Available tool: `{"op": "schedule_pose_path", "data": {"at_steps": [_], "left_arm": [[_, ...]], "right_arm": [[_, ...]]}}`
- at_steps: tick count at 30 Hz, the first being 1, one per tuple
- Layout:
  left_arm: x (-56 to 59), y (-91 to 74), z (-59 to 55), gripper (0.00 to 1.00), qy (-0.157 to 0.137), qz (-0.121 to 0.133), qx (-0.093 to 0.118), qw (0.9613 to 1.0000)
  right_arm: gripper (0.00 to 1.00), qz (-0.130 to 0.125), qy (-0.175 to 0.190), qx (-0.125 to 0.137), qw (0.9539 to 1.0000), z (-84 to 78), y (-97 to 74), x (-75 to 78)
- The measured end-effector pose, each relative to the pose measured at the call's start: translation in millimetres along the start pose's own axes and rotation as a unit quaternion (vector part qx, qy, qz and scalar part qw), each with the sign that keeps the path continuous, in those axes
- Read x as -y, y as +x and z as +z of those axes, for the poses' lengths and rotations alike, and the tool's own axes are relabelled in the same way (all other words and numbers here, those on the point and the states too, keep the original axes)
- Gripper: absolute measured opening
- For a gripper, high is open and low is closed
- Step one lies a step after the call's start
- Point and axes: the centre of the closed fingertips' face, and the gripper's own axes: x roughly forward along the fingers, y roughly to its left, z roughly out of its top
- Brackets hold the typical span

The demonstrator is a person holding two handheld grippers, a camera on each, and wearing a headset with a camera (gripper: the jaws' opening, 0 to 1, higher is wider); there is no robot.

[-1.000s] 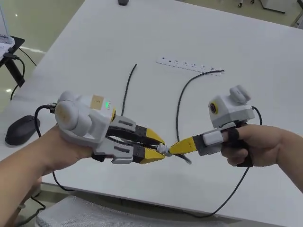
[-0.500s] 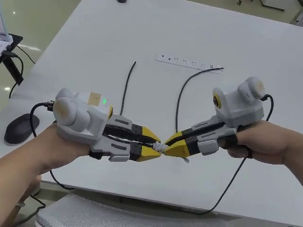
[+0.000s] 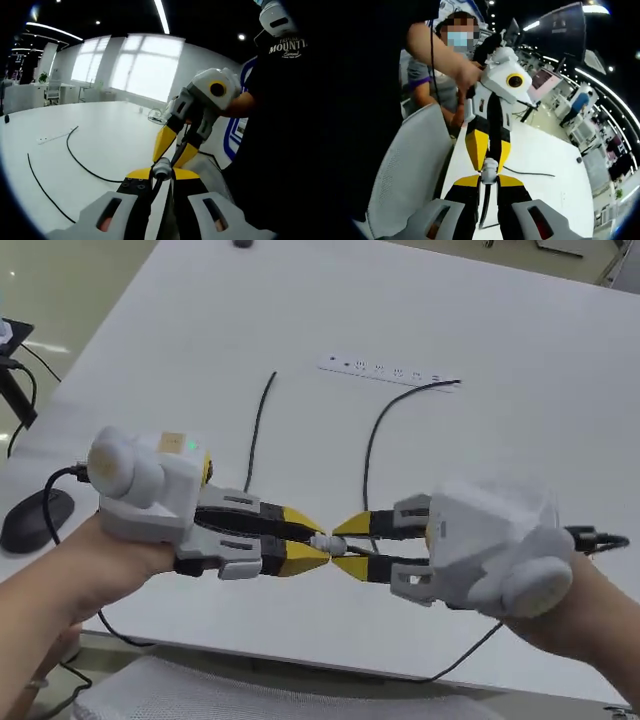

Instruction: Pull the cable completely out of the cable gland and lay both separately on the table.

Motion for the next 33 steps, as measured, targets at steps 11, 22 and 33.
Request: {"op": "schedule_pose_path", "data": {"at_steps": [11, 22, 33], "left_arm": [[-0.1, 2.6, 1.0, 0.15, 0.002, 0.003, -0.004, 1.0], [-6.0, 3.8, 2.1, 0.15, 0.033, 0.022, 0.0, 0.9992], [-10.1, 7.5, 13.8, 0.15, 0.067, 0.029, 0.002, 0.9973]], "right_arm": [[0.08, -0.018, 0.01, -0.009, 0.9997, -2.3, -0.8, 2.6], [0.19, -0.063, 0.174, -0.022, 0.9824, -26.0, -12.5, 15.9], [0.07, -0.099, 0.178, -0.043, 0.9781, -29.1, -9.7, 19.0]]}}
